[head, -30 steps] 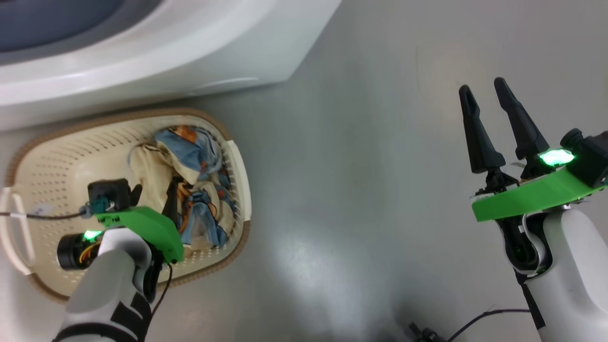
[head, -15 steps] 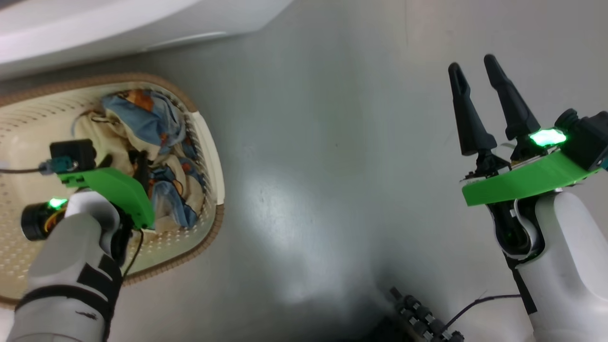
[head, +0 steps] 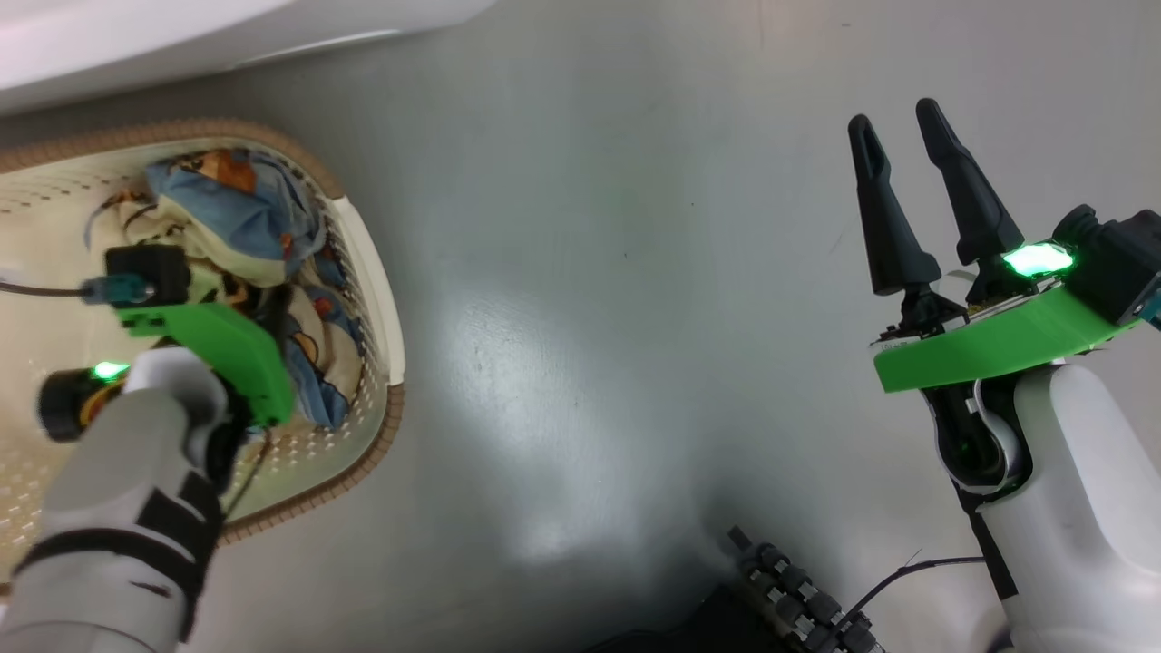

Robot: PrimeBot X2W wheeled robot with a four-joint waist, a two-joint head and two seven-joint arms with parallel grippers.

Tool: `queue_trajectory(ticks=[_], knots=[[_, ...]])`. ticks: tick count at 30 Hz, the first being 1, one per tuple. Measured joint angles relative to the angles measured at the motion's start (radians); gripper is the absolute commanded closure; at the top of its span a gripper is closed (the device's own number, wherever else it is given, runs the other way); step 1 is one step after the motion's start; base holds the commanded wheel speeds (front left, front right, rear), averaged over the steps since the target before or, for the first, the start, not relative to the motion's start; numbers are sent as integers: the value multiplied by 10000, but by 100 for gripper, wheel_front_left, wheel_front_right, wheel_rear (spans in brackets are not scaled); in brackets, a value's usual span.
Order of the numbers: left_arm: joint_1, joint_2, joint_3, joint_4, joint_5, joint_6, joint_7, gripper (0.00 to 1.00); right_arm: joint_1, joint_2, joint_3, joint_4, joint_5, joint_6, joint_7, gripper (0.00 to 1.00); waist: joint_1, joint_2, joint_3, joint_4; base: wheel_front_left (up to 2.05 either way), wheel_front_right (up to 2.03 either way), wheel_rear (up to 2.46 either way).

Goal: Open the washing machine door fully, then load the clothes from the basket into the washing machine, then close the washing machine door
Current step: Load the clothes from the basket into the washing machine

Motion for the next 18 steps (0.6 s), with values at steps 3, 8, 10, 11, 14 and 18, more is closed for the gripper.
queue_trajectory(ticks=[3, 8, 10, 11, 14, 18], knots=[[-244, 226, -82, 537, 2, 27, 255, 0, -92, 4, 35, 2, 2, 0, 0, 0, 0, 0, 96, -49, 0, 0, 0], [-909, 209, -332, 1014, 125, 268, 874, 0, -238, 8, 82, -17, 4, 0, -2, 0, 0, 0, 316, -178, 0, 0, 0], [-985, 199, -387, 1055, 138, 263, 965, 5, -239, 17, 94, -17, 4, 0, -2, 0, 0, 0, 346, -243, 0, 0, 0], [-1014, 199, -399, 1080, 136, 255, 1049, 57, -239, 23, 96, -12, 4, 0, -2, 0, 0, 0, 354, -275, 0, 0, 0], [-1024, 178, -445, 1164, 132, 253, 1323, 100, -239, 73, 96, 27, 6, 0, -2, 0, 0, 0, 317, -328, 0, 0, 0], [-1023, 192, -525, 1244, 132, 253, 1267, 100, -239, 128, 98, 71, 6, 0, -2, 0, 0, 0, 199, -330, 0, 0, 0]])
